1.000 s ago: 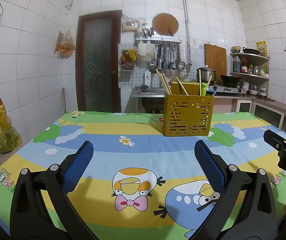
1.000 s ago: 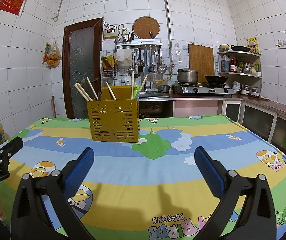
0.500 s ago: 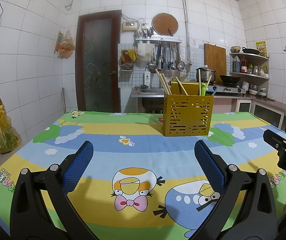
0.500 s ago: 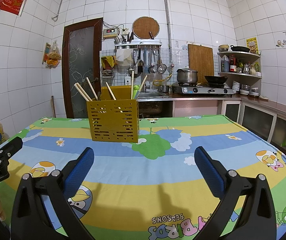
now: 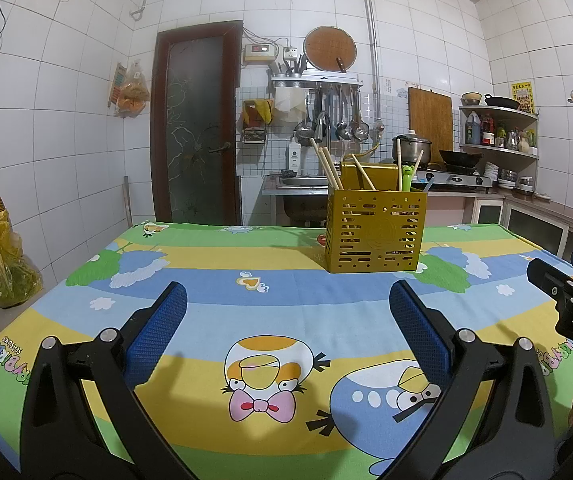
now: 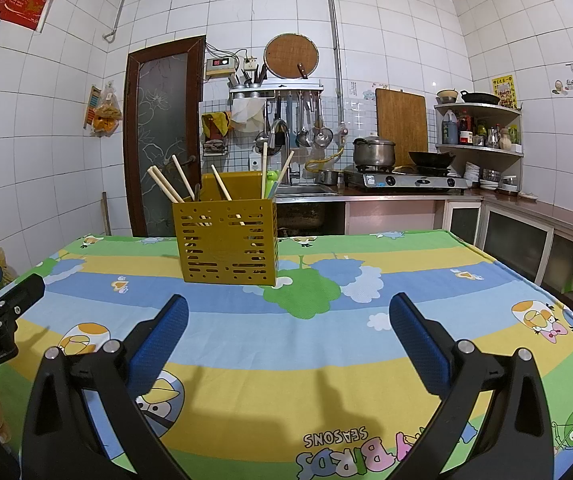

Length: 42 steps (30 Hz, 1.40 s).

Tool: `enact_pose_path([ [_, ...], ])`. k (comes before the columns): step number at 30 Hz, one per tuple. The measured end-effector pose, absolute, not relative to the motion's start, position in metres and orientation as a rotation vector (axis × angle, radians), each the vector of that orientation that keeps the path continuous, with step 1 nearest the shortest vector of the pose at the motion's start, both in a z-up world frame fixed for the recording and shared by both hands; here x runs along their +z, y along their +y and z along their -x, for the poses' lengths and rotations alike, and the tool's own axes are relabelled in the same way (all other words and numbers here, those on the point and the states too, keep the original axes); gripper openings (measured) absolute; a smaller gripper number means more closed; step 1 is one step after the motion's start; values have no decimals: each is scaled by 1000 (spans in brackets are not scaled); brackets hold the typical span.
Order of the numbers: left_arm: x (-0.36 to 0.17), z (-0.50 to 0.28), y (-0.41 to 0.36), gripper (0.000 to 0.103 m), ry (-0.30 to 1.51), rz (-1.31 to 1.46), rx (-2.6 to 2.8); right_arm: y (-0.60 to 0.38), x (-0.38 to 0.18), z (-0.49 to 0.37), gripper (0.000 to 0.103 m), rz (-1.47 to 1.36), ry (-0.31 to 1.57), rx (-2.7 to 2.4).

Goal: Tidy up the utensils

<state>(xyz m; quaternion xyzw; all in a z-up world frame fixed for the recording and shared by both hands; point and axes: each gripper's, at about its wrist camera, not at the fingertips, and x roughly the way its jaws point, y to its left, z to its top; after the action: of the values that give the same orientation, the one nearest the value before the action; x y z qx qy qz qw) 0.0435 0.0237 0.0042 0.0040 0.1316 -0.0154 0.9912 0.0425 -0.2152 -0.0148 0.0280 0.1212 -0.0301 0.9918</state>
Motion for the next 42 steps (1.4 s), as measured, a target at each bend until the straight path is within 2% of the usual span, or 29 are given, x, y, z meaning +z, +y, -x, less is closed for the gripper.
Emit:
enact_pose_path([
  [42, 6, -44, 27, 98, 264, -12, -32, -216, -15, -42, 98, -55, 243, -60],
])
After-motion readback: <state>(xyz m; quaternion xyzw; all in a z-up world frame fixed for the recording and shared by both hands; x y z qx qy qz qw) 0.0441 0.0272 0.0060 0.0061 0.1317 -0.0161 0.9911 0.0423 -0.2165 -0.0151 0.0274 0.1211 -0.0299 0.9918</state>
